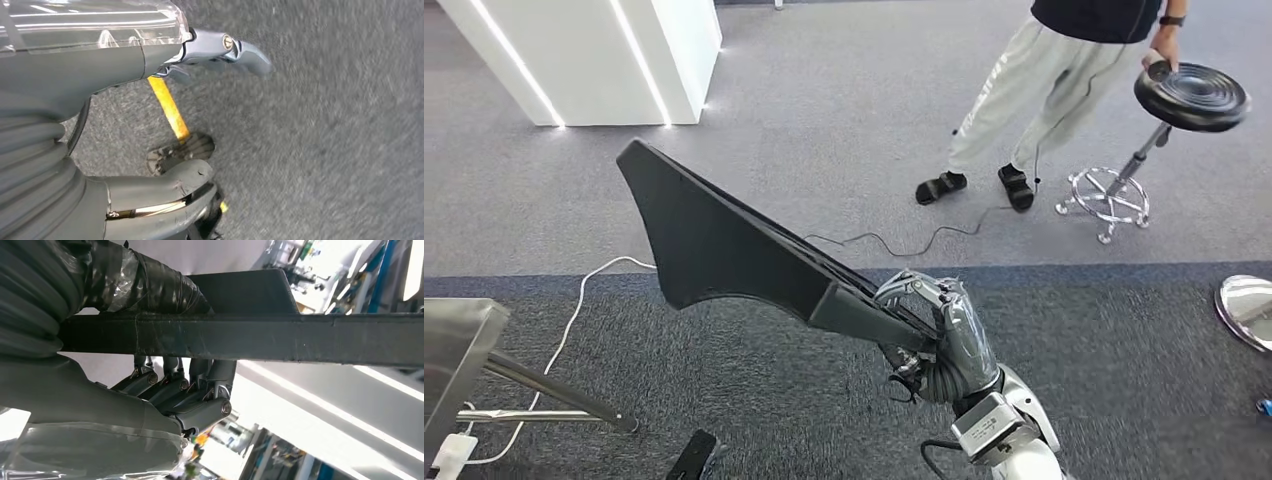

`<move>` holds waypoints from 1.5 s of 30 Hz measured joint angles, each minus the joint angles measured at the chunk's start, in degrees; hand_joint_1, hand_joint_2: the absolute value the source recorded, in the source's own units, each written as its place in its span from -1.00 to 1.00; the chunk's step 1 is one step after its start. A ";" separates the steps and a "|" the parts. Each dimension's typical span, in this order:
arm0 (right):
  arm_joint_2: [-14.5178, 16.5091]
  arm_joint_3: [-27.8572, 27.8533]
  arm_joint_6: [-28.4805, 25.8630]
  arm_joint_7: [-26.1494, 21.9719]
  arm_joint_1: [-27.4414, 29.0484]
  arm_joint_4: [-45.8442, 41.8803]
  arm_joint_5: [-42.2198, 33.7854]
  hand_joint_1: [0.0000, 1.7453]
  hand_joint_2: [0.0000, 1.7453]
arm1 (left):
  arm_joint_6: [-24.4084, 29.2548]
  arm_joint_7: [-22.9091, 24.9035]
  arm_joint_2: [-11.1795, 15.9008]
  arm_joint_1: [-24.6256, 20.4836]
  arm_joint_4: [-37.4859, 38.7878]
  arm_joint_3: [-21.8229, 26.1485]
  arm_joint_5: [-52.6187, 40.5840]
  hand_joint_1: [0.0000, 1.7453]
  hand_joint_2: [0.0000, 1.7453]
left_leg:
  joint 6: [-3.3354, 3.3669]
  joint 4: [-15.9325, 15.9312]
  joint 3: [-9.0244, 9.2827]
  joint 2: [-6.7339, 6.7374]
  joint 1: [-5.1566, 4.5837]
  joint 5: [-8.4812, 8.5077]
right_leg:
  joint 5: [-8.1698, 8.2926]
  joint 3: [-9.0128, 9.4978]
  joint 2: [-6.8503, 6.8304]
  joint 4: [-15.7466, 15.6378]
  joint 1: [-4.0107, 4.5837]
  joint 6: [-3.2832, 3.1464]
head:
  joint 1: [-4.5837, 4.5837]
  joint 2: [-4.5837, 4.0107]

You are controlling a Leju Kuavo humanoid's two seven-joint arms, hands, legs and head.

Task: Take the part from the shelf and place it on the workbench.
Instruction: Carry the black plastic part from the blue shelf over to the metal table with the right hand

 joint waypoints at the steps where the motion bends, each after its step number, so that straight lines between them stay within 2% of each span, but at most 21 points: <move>1: -0.01 0.00 0.01 0.01 0.02 0.02 0.00 1.00 1.00 | 0.10 0.07 -0.04 -0.05 0.01 0.08 0.16 -1.00 1.00 | 0.28 -0.27 0.23 -0.62 0.20 0.14 | -1.57 -1.20 1.82 2.77 -0.17 0.09 | 0.02 0.00; 3: -0.04 0.00 0.02 0.03 0.25 0.10 0.04 1.00 1.00 | 0.28 0.16 -0.11 -0.12 0.04 0.23 0.64 -1.00 1.00 | 0.62 -0.28 0.25 -1.94 0.17 0.16 | -4.84 -4.99 4.19 10.11 -0.29 0.20 | 0.04 0.00; 5: -0.07 0.00 0.02 0.06 0.47 0.18 0.13 1.00 1.00 | 0.38 0.23 -0.16 0.11 0.18 0.35 0.93 -1.00 1.00 | 0.60 -0.05 0.24 -3.63 0.16 0.06 | -4.59 -7.14 4.63 13.03 -0.35 0.32 | 0.04 0.00; 7: -0.07 0.00 0.02 0.07 0.50 0.19 0.24 1.00 1.00 | 0.46 0.29 -0.23 0.37 0.33 0.45 1.06 -1.00 1.00 | 0.33 0.47 0.25 -5.39 0.25 -0.19 | -0.23 -5.35 5.33 7.76 -0.50 0.30 | 0.04 0.00; 9: -0.08 0.01 0.03 0.07 0.46 0.21 0.45 1.00 1.00 | 0.52 0.29 -0.38 0.45 0.39 0.55 1.32 -1.00 1.00 | -0.16 1.16 -0.12 -6.90 0.33 -0.52 | 2.79 -2.68 8.12 1.21 -0.83 0.28 | 0.03 0.00; 11: -0.09 0.02 0.05 0.09 0.42 0.25 0.71 1.00 1.00 | 0.57 0.28 -0.54 0.51 0.43 0.69 1.59 -1.00 1.00 | -0.85 1.51 -0.76 -8.21 0.45 -0.53 | 3.08 -1.93 9.86 -1.08 -0.85 0.23 | 0.03 0.00; 13: -0.06 0.02 0.07 0.13 0.11 0.26 0.83 1.00 1.00 | 0.57 0.28 -0.62 0.72 0.48 0.89 1.67 -1.00 1.00 | -1.57 1.49 -1.14 -9.14 0.67 -0.38 | 3.32 -1.78 8.71 -1.59 -0.76 -0.17 | 0.04 0.00; 15: 0.00 0.02 0.06 0.13 -0.37 0.23 0.85 1.00 1.00 | 0.52 0.30 -0.68 0.74 0.51 1.02 1.63 -1.00 1.00 | -2.10 3.24 -1.97 -6.84 0.57 -1.45 | 3.54 -1.20 7.14 -2.24 -0.84 -0.86 | -0.04 0.00; 17: 0.02 0.02 0.07 0.12 -0.69 0.17 0.95 1.00 1.00 | 0.44 0.35 -0.78 0.40 0.52 1.05 1.53 -1.00 1.00 | -2.58 9.36 -4.88 -3.09 0.55 -4.61 | 3.46 -0.75 5.31 -2.60 -0.62 -1.46 | -0.13 0.00; 20: 0.02 0.02 0.10 0.11 -0.81 0.14 1.16 1.00 1.00 | 0.34 0.45 -0.90 0.18 0.52 1.05 1.32 -1.00 1.00 | -3.13 17.32 -9.08 -1.54 1.04 -7.03 | 3.09 -0.56 2.58 -2.58 -0.31 -1.71 | -0.16 0.00; 21: 0.02 0.02 0.10 0.11 -0.84 0.14 1.19 1.00 1.00 | 0.33 0.47 -0.90 0.20 0.53 1.05 1.25 -1.00 1.00 | -3.21 16.05 -8.46 -1.32 1.15 -5.81 | 2.95 -0.43 1.82 -2.56 -0.29 -1.62 | -0.16 0.00; 24: 0.01 0.02 0.07 0.11 -1.04 0.12 1.30 1.00 1.00 | 0.31 0.49 -0.91 0.05 0.54 1.05 1.02 -1.00 1.00 | -2.86 4.85 -2.60 1.16 1.03 -1.00 | 2.31 0.28 -0.11 -2.50 -0.11 -0.96 | -0.15 0.00; 26: 0.00 0.02 0.04 0.11 -1.21 0.08 1.45 1.00 1.00 | 0.31 0.53 -0.93 -0.11 0.54 1.05 0.97 -1.00 1.00 | -2.10 1.67 -1.02 2.11 0.54 -0.54 | 1.95 0.59 -1.05 -2.50 0.08 -0.35 | -0.13 0.00; 28: -0.01 0.02 0.02 0.12 -1.30 0.02 1.61 1.00 1.00 | 0.32 0.58 -0.94 -0.11 0.54 1.05 0.97 -1.00 1.00 | -1.32 1.53 -0.96 0.95 0.32 -0.54 | 1.67 0.86 -1.88 -2.61 0.05 0.28 | -0.13 0.00; 31: -0.02 0.02 -0.06 0.16 -1.39 -0.25 1.91 1.00 1.00 | 0.32 0.62 -0.97 -0.11 0.54 1.06 0.97 -1.00 1.00 | -0.24 0.89 -0.46 -0.73 0.61 -0.34 | -0.67 -0.27 1.08 0.75 -0.35 0.99 | -0.10 0.00; 33: -0.07 0.02 -0.11 0.18 -1.31 -0.40 2.02 1.00 1.00 | 0.32 0.63 -0.99 -0.26 0.54 1.07 0.98 -1.00 1.00 | 0.24 0.85 -0.40 -1.80 0.56 -0.39 | -3.79 -3.96 3.77 7.65 -0.41 1.01 | -0.09 0.00; 35: -0.12 0.02 -0.12 0.22 -1.06 -0.40 2.07 1.00 1.00 | 0.31 0.64 -1.01 -0.27 0.54 1.07 0.99 -1.00 1.00 | 0.41 0.89 -0.33 -3.28 0.40 -0.46 | -4.72 -7.27 4.51 12.62 -0.36 0.95 | -0.09 0.00; 37: -0.15 0.02 -0.14 0.25 -0.87 -0.39 2.08 1.00 1.00 | 0.31 0.65 -1.01 -0.20 0.54 1.07 0.99 -1.00 1.00 | 0.35 0.99 -0.14 -4.97 0.31 -0.53 | -1.32 -6.82 4.98 9.78 -0.36 0.67 | -0.08 0.00; 40: -0.19 0.02 -0.19 0.25 -0.83 -0.52 2.10 1.00 1.00 | 0.33 0.62 -1.07 -0.22 0.54 1.08 1.03 -1.00 1.00 | -0.12 1.34 -0.18 -7.19 0.32 -0.72 | 3.72 -2.91 8.27 -0.13 -0.46 0.18 | -0.09 0.00; 43: -0.24 0.01 -0.34 0.25 -0.82 -0.70 2.28 1.00 1.00 | 0.39 0.57 -1.09 0.01 0.55 1.14 1.11 -1.00 1.00 | -1.12 1.23 -0.61 -8.98 0.63 -0.62 | 3.81 -1.99 8.54 -2.03 -0.32 -0.10 | -0.10 0.00; 45: -0.24 0.01 -0.49 0.24 -0.82 -0.80 2.40 1.00 1.00 | 0.43 0.53 -1.04 0.21 0.56 1.19 1.15 -1.00 1.00 | -1.72 2.16 -1.03 -7.46 0.55 -1.30 | 4.00 -1.35 7.11 -2.82 -0.48 -0.72 | -0.15 0.00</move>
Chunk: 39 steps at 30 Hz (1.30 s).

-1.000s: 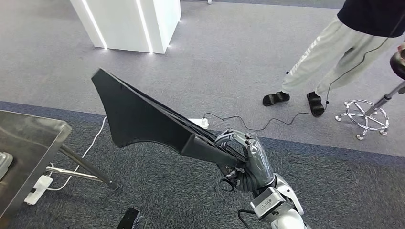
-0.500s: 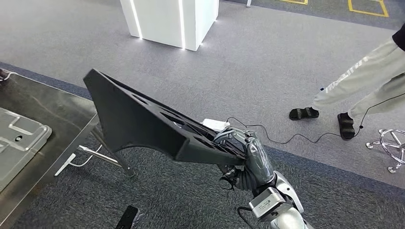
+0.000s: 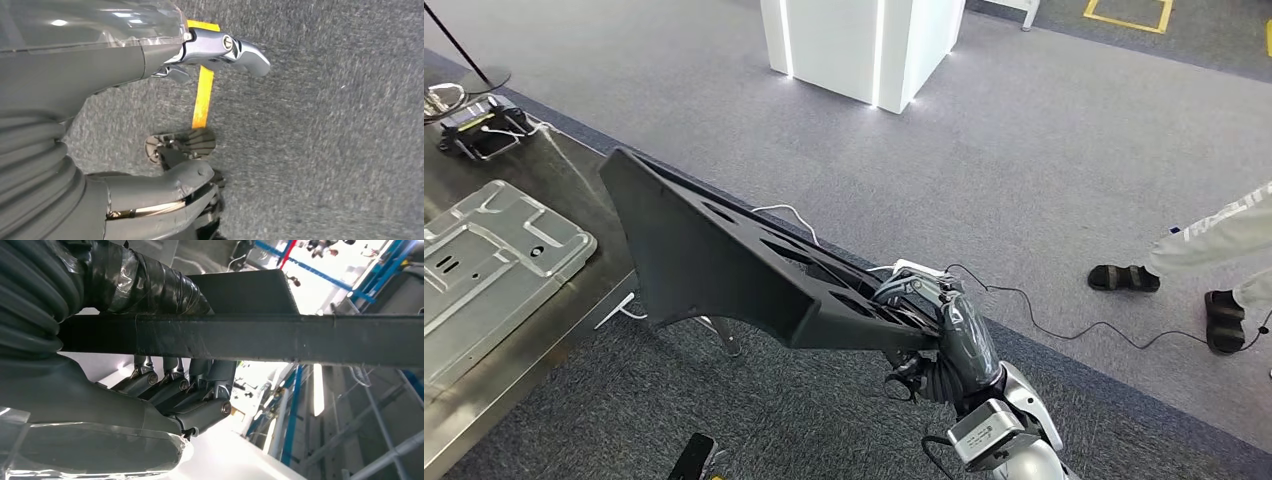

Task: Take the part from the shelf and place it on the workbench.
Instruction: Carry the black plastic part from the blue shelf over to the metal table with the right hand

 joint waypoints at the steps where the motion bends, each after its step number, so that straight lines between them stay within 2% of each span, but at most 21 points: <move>1: 0.01 -0.01 -0.13 -0.01 0.03 -0.08 0.05 1.00 1.00 | 0.02 -0.02 0.01 -0.03 0.01 0.02 0.02 -1.00 1.00 | -0.26 1.86 -0.86 1.74 -0.09 -1.15 | 0.08 0.33 -0.84 -0.40 -0.10 -0.36 | -0.04 0.00; 2: 0.01 -0.01 -0.27 -0.01 0.07 -0.13 0.11 1.00 1.00 | 0.02 -0.04 0.01 -0.11 0.01 0.02 0.03 -1.00 1.00 | -0.47 4.84 -2.21 3.74 -0.04 -2.77 | 0.06 0.57 -1.72 -0.60 -0.01 -0.64 | -0.08 0.00; 4: -0.01 -0.02 -0.52 0.01 0.28 -0.18 0.36 1.00 1.00 | 0.02 -0.06 -0.04 -0.25 0.01 0.02 0.05 -1.00 1.00 | -0.99 11.97 -5.87 5.57 0.25 -5.95 | -0.13 0.69 -3.39 -0.61 0.15 -0.91 | -0.11 0.00; 6: -0.01 -0.03 -0.64 0.03 0.51 -0.18 0.67 1.00 1.00 | 0.02 -0.06 -0.04 -0.10 0.01 0.03 0.08 -1.00 1.00 | -1.38 14.25 -7.17 6.02 0.58 -5.85 | -0.41 0.78 -4.96 -0.52 0.18 -0.82 | -0.12 0.00; 9: -0.01 -0.08 -0.76 0.03 0.59 -0.26 0.91 1.00 1.00 | 0.02 -0.06 0.03 -0.01 0.00 0.05 0.10 -1.00 1.00 | -1.29 4.32 -1.87 8.25 0.60 -0.82 | -1.11 1.25 -7.00 -0.19 0.24 -0.20 | -0.13 0.00; 10: -0.02 -0.14 -0.79 0.05 0.60 -0.35 0.99 1.00 1.00 | 0.01 -0.07 0.05 -0.09 -0.01 0.06 0.10 -1.00 1.00 | -0.97 1.31 -0.28 9.12 0.43 0.14 | -1.37 1.40 -7.56 -0.06 0.36 0.11 | -0.12 0.00; 12: -0.03 -0.33 -0.91 0.08 0.62 -0.57 1.23 1.00 1.00 | -0.03 -0.07 0.07 -0.13 -0.01 0.07 0.09 -1.00 1.00 | -0.21 -0.57 0.57 9.57 0.01 0.23 | -1.68 1.66 -8.52 -0.02 0.61 0.75 | -0.11 0.00; 14: -0.04 -0.61 -1.11 0.14 0.63 -0.75 1.50 1.00 1.00 | -0.04 -0.08 0.13 0.01 -0.01 0.08 0.08 -1.00 1.00 | 0.55 -0.97 0.71 8.32 0.05 0.40 | -1.99 2.14 -9.10 -0.08 0.49 1.44 | -0.11 0.00; 16: -0.07 -0.97 -1.32 0.20 0.66 -1.00 1.68 1.00 1.00 | -0.05 -0.11 0.16 -0.03 -0.01 0.10 0.08 -1.00 1.00 | 1.33 -1.47 1.19 7.12 0.30 0.59 | -3.61 1.64 -7.06 2.01 0.18 1.97 | -0.06 0.00; 18: -0.15 -1.39 -1.50 0.22 0.87 -1.22 1.75 1.00 1.00 | -0.04 -0.14 0.16 -0.25 -0.02 0.11 0.05 -1.00 1.00 | 1.81 -1.67 1.37 5.92 0.38 0.67 | -6.96 -1.57 -3.85 8.57 0.03 2.13 | 0.01 0.00; 19: -0.22 -1.58 -1.56 0.24 1.07 -1.27 1.79 1.00 1.00 | -0.03 -0.15 0.16 -0.30 -0.02 0.11 0.02 -1.00 1.00 | 1.94 -1.65 1.37 5.21 0.31 0.66 | -8.46 -3.77 -3.04 12.51 0.03 2.15 | 0.02 0.00; 21: -0.38 -1.86 -1.61 0.29 1.50 -1.27 1.89 1.00 1.00 | -0.02 -0.16 0.16 -0.25 -0.02 0.11 -0.08 -1.00 1.00 | 2.00 -1.58 1.39 3.57 0.16 0.63 | -8.43 -6.49 -2.51 16.26 0.10 2.06 | 0.01 0.00; 23: -0.43 -1.96 -1.61 0.30 1.67 -1.30 1.99 1.00 1.00 | -0.02 -0.17 0.16 -0.21 -0.02 0.11 -0.16 -1.00 1.00 | 1.96 -1.47 1.49 1.95 0.11 0.59 | -4.36 -5.15 -1.85 11.64 0.12 1.69 | 0.01 0.00; 25: -0.43 -2.01 -1.61 0.29 1.68 -1.40 2.05 1.00 1.00 | 0.02 -0.20 0.11 -0.29 -0.02 0.11 -0.18 -1.00 1.00 | 1.72 -1.26 1.42 0.44 0.07 0.51 | -0.80 -2.09 0.74 4.06 0.04 1.15 | 0.00 0.00; 27: -0.44 -2.05 -1.62 0.29 1.70 -1.50 2.14 1.00 1.00 | 0.15 -0.24 0.06 -0.31 -0.01 0.11 -0.21 -1.00 1.00 | 1.13 -1.21 1.12 -0.84 0.20 0.52 | 0.03 -0.60 2.24 0.48 0.12 0.79 | 0.00 0.00; 29: -0.44 -2.07 -1.63 0.29 1.67 -1.56 2.28 1.00 1.00 | 0.50 -0.24 0.12 -0.17 0.00 0.12 -0.26 -1.00 1.00 | 0.38 -1.40 0.87 -1.89 0.38 0.60 | 0.10 -0.29 1.02 -0.01 0.09 0.42 | 0.01 0.00; 31: -0.41 -2.07 -1.66 0.29 1.63 -1.62 2.42 1.00 1.00 | 0.92 -0.19 0.23 -0.09 -0.01 0.14 -0.29 -1.00 1.00 | -0.13 0.13 0.11 -0.02 0.15 -0.48 | 0.30 0.33 -0.50 -0.81 -0.22 -0.32 | -0.09 0.00; 33: -0.40 -2.07 -1.69 0.29 1.67 -1.68 2.49 1.00 1.00 | 1.09 -0.12 0.28 -0.28 -0.02 0.17 -0.22 -1.00 1.00 | -0.55 6.00 -2.72 3.84 0.10 -3.72 | 0.26 0.78 -2.23 -1.26 -0.20 -0.97 | -0.24 0.00; 35: -0.40 -2.08 -1.70 0.30 1.81 -1.73 2.57 1.00 1.00 | 1.04 -0.09 0.27 -0.39 -0.02 0.26 0.10 -1.00 1.00 | -1.07 12.90 -6.23 5.61 0.44 -6.51 | 0.04 0.86 -3.94 -1.20 -0.02 -1.10 | -0.28 0.00; 37: -0.40 -2.08 -1.70 0.30 1.91 -1.73 2.64 1.00 1.00 | 0.90 -0.19 0.31 -0.24 -0.02 0.38 0.49 -1.00 1.00 | -1.45 13.09 -6.34 6.14 0.75 -5.35 | -0.28 1.01 -5.47 -1.07 0.00 -0.85 | -0.28 0.00; 39: -0.40 -2.08 -1.72 0.30 1.92 -1.74 2.66 1.00 1.00 | 0.93 -0.53 0.37 -0.20 -0.02 0.47 0.72 -1.00 1.00 | -1.48 5.64 -2.43 7.76 0.84 -1.68 | -0.82 1.40 -6.90 -0.77 -0.04 -0.38 | -0.28 0.00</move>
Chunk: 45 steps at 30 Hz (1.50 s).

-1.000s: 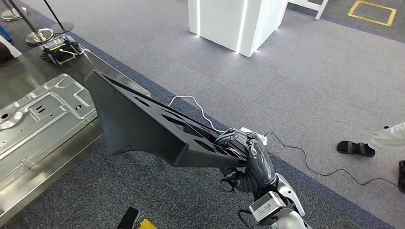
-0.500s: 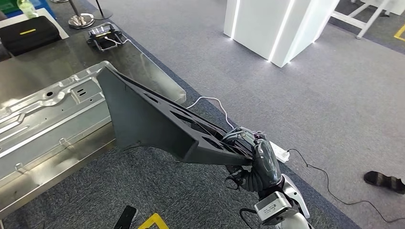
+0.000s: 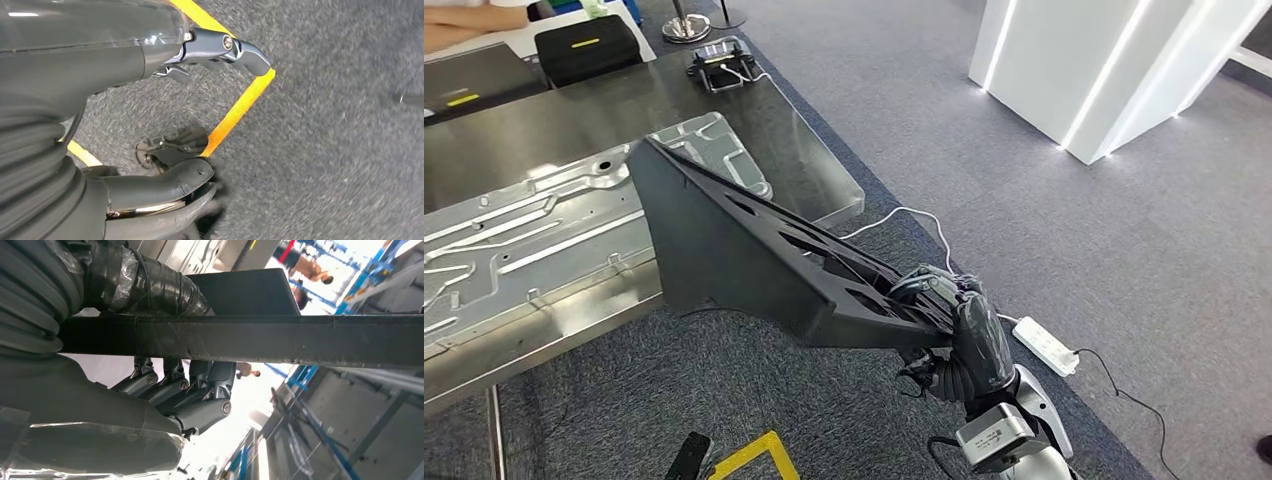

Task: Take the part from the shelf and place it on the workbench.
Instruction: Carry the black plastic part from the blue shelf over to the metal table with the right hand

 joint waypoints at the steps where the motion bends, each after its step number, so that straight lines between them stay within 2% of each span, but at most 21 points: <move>1: 0.00 0.00 -0.01 0.01 -0.01 -0.01 0.01 1.00 1.00 | 0.05 -0.24 0.01 -0.06 0.00 0.03 0.14 -1.00 1.00 | 0.21 -3.51 1.90 1.02 -0.13 1.23 | -0.31 0.16 -0.63 0.20 0.11 0.31 | 0.01 0.00; 3: 0.00 -0.01 -0.04 0.01 -0.02 -0.04 0.07 1.00 1.00 | 0.08 -0.72 0.00 -0.13 0.00 0.19 0.58 -1.00 1.00 | 0.87 -6.65 3.51 2.02 -0.50 1.77 | -0.78 0.43 -1.61 0.43 0.40 0.95 | 0.01 0.00; 6: -0.01 -0.05 -0.09 0.01 -0.03 -0.13 0.13 1.00 1.00 | 0.14 -1.48 0.01 0.12 -0.01 0.50 0.95 -1.00 1.00 | 1.99 -6.87 3.60 0.26 -0.52 1.86 | -1.34 0.92 -2.28 0.48 0.38 1.87 | 0.03 0.00; 8: -0.02 -0.14 -0.14 -0.02 -0.01 -0.28 0.13 1.00 1.00 | 0.07 -1.91 0.02 0.06 -0.02 0.62 0.94 -1.00 1.00 | 2.74 -7.28 3.85 -0.95 -0.20 2.09 | -3.55 -0.23 0.27 3.57 0.05 2.34 | 0.07 0.00; 10: -0.07 -0.33 -0.17 -0.04 0.18 -0.35 0.14 1.00 1.00 | -0.13 -2.20 0.01 -0.11 -0.02 0.71 0.95 -1.00 1.00 | 3.14 -7.33 3.84 -2.18 -0.21 2.11 | -7.21 -3.92 3.40 11.01 -0.09 2.49 | 0.12 0.00; 12: -0.19 -0.49 -0.18 -0.01 0.46 -0.34 0.14 1.00 1.00 | -0.27 -2.35 -0.01 -0.05 -0.02 0.83 0.96 -1.00 1.00 | 3.22 -7.26 3.86 -3.74 -0.31 2.05 | -8.57 -7.29 4.32 16.71 -0.06 2.48 | 0.13 0.00; 14: -0.27 -0.53 -0.19 0.01 0.59 -0.34 0.14 1.00 1.00 | -0.27 -2.40 -0.01 0.06 -0.02 0.96 0.96 -1.00 1.00 | 3.17 -7.15 4.02 -5.48 -0.36 1.99 | -5.21 -6.78 4.73 13.92 -0.03 2.18 | 0.13 0.00; 17: -0.31 -0.67 -0.22 0.01 0.59 -0.35 0.14 1.00 1.00 | -0.29 -2.47 -0.13 0.02 -0.02 1.12 0.96 -1.00 1.00 | 2.73 -6.96 4.04 -7.77 -0.40 1.86 | 0.44 -2.40 8.46 2.91 -0.16 1.42 | 0.13 0.00; 19: -0.37 -0.77 -0.28 0.01 0.60 -0.37 0.18 1.00 1.00 | -0.34 -2.48 -0.21 0.06 -0.01 1.20 0.95 -1.00 1.00 | 2.06 -6.99 3.65 -9.01 -0.19 1.96 | 0.60 -1.64 9.66 0.92 -0.09 1.18 | 0.13 0.00; 21: -0.42 -0.81 -0.40 0.01 0.56 -0.48 0.26 1.00 1.00 | -0.44 -2.48 -0.14 0.29 0.00 1.27 0.93 -1.00 1.00 | 1.30 -7.11 3.37 -9.88 -0.02 2.03 | 0.75 -1.25 8.23 0.33 -0.11 0.88 | 0.14 0.00; 23: -0.44 -0.85 -0.60 0.01 0.61 -0.67 0.34 1.00 1.00 | -0.64 -2.56 -0.07 0.37 0.00 1.31 0.93 -1.00 1.00 | 0.82 -4.85 2.27 -7.46 -0.29 0.54 | 0.94 -0.53 6.52 -0.55 -0.40 0.29 | -0.02 0.00; 25: -0.45 -0.97 -0.79 0.02 0.78 -0.79 0.44 1.00 1.00 | -0.84 -2.70 -0.08 0.22 0.00 1.32 0.93 -1.00 1.00 | 0.49 1.85 -0.97 -3.49 -0.35 -2.92 | 0.87 -0.13 4.68 -0.91 -0.32 -0.18 | -0.16 0.00; 28: -0.46 -1.19 -0.86 0.04 1.13 -0.82 0.72 1.00 1.00 | -0.91 -2.82 -0.07 0.30 0.00 1.32 0.92 -1.00 1.00 | 0.03 8.58 -4.44 -1.73 -0.06 -4.64 | 0.50 0.01 2.04 -0.77 -0.13 -0.19 | -0.15 0.00; 31: -0.46 -1.28 -0.87 0.05 1.23 -0.82 0.89 1.00 1.00 | -0.90 -2.86 0.01 0.37 0.00 1.34 0.88 -1.00 1.00 | 0.20 -1.28 0.90 0.38 -0.15 0.44 | -0.19 0.49 -0.05 -0.39 -0.08 0.39 | -0.15 0.00; 33: -0.46 -1.32 -0.89 0.05 1.23 -0.82 0.96 1.00 1.00 | -0.87 -2.97 0.02 0.26 -0.01 1.34 0.84 -1.00 1.00 | 0.86 -6.42 3.60 1.75 -0.48 1.91 | -0.66 0.76 -1.08 -0.11 0.25 0.95 | -0.11 0.00; 36: -0.46 -1.36 -0.92 0.08 1.23 -0.85 0.99 1.00 1.00 | -0.73 -3.09 0.04 0.45 0.00 1.35 0.76 -1.00 1.00 | 1.93 -7.12 3.71 0.49 -0.59 1.92 | -1.00 1.13 -2.10 -0.15 0.41 1.69 | -0.10 0.00; 38: -0.46 -1.42 -0.94 0.10 1.26 -0.98 1.06 1.00 1.00 | -0.47 -3.15 0.04 0.47 0.00 1.36 0.61 -1.00 1.00 | 2.66 -7.51 3.88 -0.66 -0.38 2.17 | -2.57 0.52 0.03 1.77 0.04 2.25 | -0.08 0.00; 40: -0.46 -1.56 -0.96 0.10 1.40 -1.10 1.13 1.00 1.00 | -0.27 -3.19 0.02 0.29 0.00 1.37 0.42 -1.00 1.00 | 3.16 -7.68 3.95 -1.77 -0.31 2.32 | -6.01 -2.45 3.24 8.08 -0.18 2.51 | -0.05 0.00; 42: -0.46 -1.78 -0.97 0.17 1.74 -1.13 0.92 1.00 1.00 | -0.15 -3.18 -0.01 0.24 0.00 1.37 0.25 -1.00 1.00 | 3.41 -7.60 3.92 -2.82 -0.45 2.30 | -8.38 -6.28 4.25 15.11 -0.20 2.54 | -0.04 0.00; 43: -0.46 -1.90 -0.96 0.27 1.92 -1.13 0.62 1.00 1.00 | -0.06 -3.18 -0.01 0.28 0.00 1.37 0.14 -1.00 1.00 | 3.47 -7.51 3.93 -3.34 -0.53 2.26 | -7.98 -7.25 4.35 16.34 -0.19 2.46 | -0.04 0.00; 45: -0.46 -2.13 -0.96 0.51 2.10 -1.14 -0.08 1.00 1.00 | 0.15 -3.18 -0.01 0.37 0.00 1.37 -0.10 -1.00 1.00 | 3.47 -7.31 4.04 -4.28 -0.65 2.14 | -4.14 -5.96 4.49 12.04 -0.12 2.01 | -0.04 0.00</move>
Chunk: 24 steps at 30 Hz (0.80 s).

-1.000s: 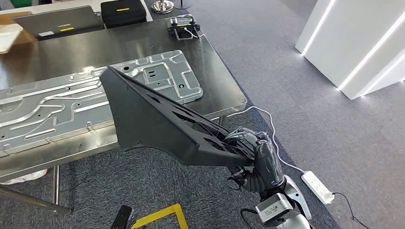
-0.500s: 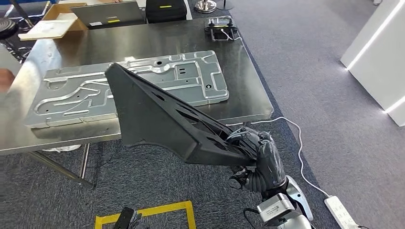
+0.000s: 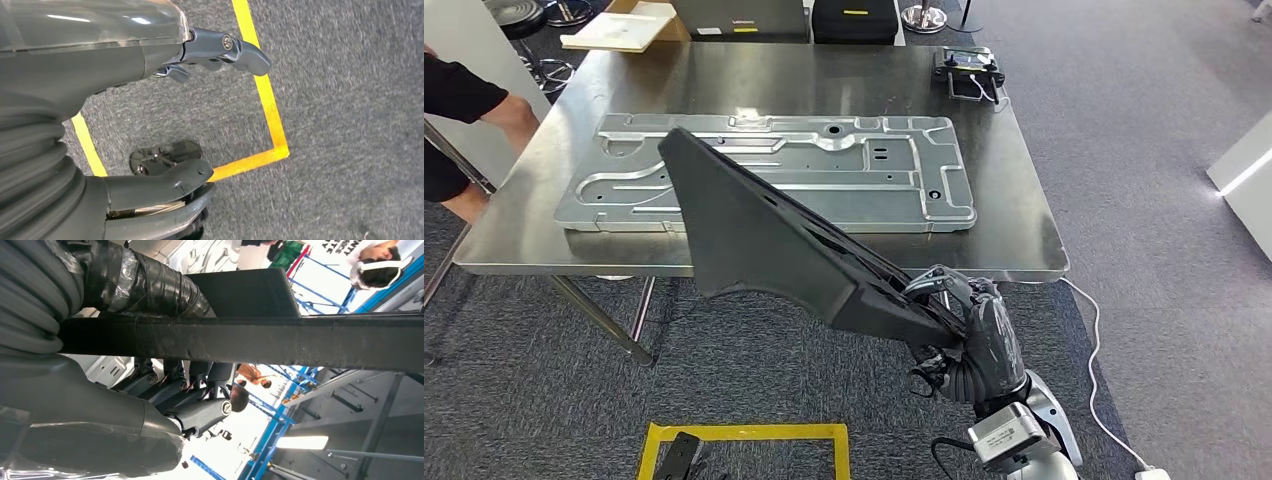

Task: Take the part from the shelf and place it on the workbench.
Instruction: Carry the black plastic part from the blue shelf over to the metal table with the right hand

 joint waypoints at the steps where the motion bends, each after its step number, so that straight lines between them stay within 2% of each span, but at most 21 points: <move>1: 0.00 -0.09 0.01 0.09 0.01 -0.01 -0.20 1.00 1.00 | 0.07 0.00 -0.03 0.01 0.00 0.00 -0.08 -1.00 1.00 | -0.05 0.07 0.05 -0.35 -0.01 -0.06 | 2.20 1.61 0.30 -4.12 0.11 -0.41 | 0.00 0.00; 2: 0.01 -0.14 0.01 0.13 0.02 -0.01 -0.29 1.00 1.00 | 0.12 0.00 -0.09 0.00 0.00 0.00 -0.11 -1.00 1.00 | -0.21 0.15 0.04 -0.61 -0.12 -0.13 | 3.78 3.04 0.57 -7.68 0.27 -0.78 | -0.01 0.00; 3: 0.01 -0.16 0.01 0.14 0.01 -0.02 -0.34 1.00 1.00 | 0.16 0.00 -0.15 0.00 0.00 0.00 -0.12 -1.00 1.00 | -0.43 0.18 -0.03 -0.78 -0.16 -0.17 | 4.67 3.98 0.78 -10.11 0.45 -1.07 | -0.01 0.00; 5: 0.03 -0.19 0.01 0.15 0.01 -0.03 -0.42 1.00 1.00 | 0.20 0.00 -0.26 0.08 0.00 0.00 -0.12 -1.00 1.00 | -1.08 0.11 -0.17 -0.96 -0.15 -0.18 | 4.88 4.33 0.88 -11.31 0.74 -1.35 | -0.01 0.00; 6: 0.04 -0.21 0.00 0.15 0.01 -0.04 -0.46 1.00 1.00 | 0.20 0.00 -0.25 0.12 0.00 0.00 -0.13 -1.00 1.00 | -1.42 0.03 -0.18 -0.96 -0.13 -0.21 | 5.04 4.43 0.78 -11.58 0.61 -1.51 | 0.01 0.00; 8: 0.12 -0.22 0.00 0.16 0.01 -0.08 -0.52 1.00 1.00 | 0.20 0.00 -0.24 0.10 0.00 0.00 -0.14 -1.00 1.00 | -1.99 1.36 -0.64 0.07 -0.18 -1.33 | 5.42 4.88 0.39 -12.38 0.26 -2.04 | -0.03 0.00; 9: 0.17 -0.22 -0.01 0.16 0.01 -0.10 -0.54 1.00 1.00 | 0.20 0.01 -0.22 0.04 0.00 0.00 -0.15 -1.00 1.00 | -2.23 3.57 -1.58 0.84 -0.18 -2.76 | 5.58 5.09 0.11 -12.72 0.07 -2.30 | -0.06 0.00; 11: 0.26 -0.22 -0.01 0.16 0.05 -0.11 -0.58 1.00 1.00 | 0.10 0.01 -0.22 -0.05 0.00 0.00 -0.14 -1.00 1.00 | -2.69 10.81 -4.88 2.06 0.10 -6.54 | 5.60 5.15 -0.43 -12.81 0.14 -2.59 | -0.09 0.00; 12: 0.28 -0.22 -0.01 0.16 0.10 -0.10 -0.59 1.00 1.00 | -0.02 0.02 -0.22 -0.04 0.00 0.00 -0.14 -1.00 1.00 | -2.91 14.09 -6.43 2.27 0.22 -7.77 | 5.57 5.11 -0.65 -12.77 0.17 -2.60 | -0.09 0.00; 13: 0.28 -0.23 -0.01 0.16 0.16 -0.09 -0.61 1.00 1.00 | -0.16 0.02 -0.21 0.01 0.00 0.00 -0.13 -1.00 1.00 | -3.08 15.74 -7.21 2.39 0.32 -7.99 | 5.52 5.08 -0.83 -12.70 0.17 -2.57 | -0.09 0.00; 14: 0.28 -0.23 -0.01 0.16 0.19 -0.09 -0.63 1.00 1.00 | -0.29 0.02 -0.17 0.05 0.00 0.00 -0.13 -1.00 1.00 | -3.21 15.07 -6.82 2.49 0.42 -7.06 | 5.45 5.08 -0.96 -12.59 0.15 -2.47 | -0.09 0.00; 16: 0.28 -0.23 -0.04 0.16 0.21 -0.09 -0.61 1.00 1.00 | -0.52 0.02 -0.03 0.07 0.00 0.00 -0.13 -1.00 1.00 | -3.30 7.89 -3.09 2.83 0.64 -3.41 | 5.13 5.10 -1.13 -12.14 0.05 -2.03 | -0.09 0.00; 18: 0.28 -0.42 -0.25 0.27 0.22 -0.10 -0.05 1.00 1.00 | -0.90 0.00 0.06 0.05 0.00 0.00 -0.13 -1.00 1.00 | -2.93 1.74 0.11 3.10 0.48 -1.46 | 4.76 4.94 -1.22 -11.55 0.18 -1.42 | -0.09 0.00; 19: 0.27 -0.65 -0.55 0.54 0.23 -0.10 0.72 1.00 1.00 | -1.18 -0.07 0.06 0.09 0.00 0.00 -0.13 -1.00 1.00 | -2.60 0.69 0.61 3.12 0.37 -1.42 | 4.68 4.86 -1.24 -11.39 0.29 -1.13 | -0.08 0.00; 22: -0.54 -2.51 -2.02 3.26 0.16 0.01 4.99 1.00 1.00 | -2.19 -0.90 0.12 0.42 0.00 0.01 -0.14 -1.00 1.00 | -1.36 0.48 0.62 2.72 0.23 -1.23 | 4.47 4.89 -1.22 -11.33 0.23 -0.39 | -0.07 0.00; 24: -2.01 -5.39 -1.88 6.08 -0.40 0.75 7.50 1.00 1.00 | -2.91 -1.78 0.22 0.50 0.00 0.03 -0.16 -1.00 1.00 | -0.56 0.15 0.64 2.57 0.34 -0.91 | 2.45 3.76 -0.92 -8.61 0.04 0.02 | -0.07 0.00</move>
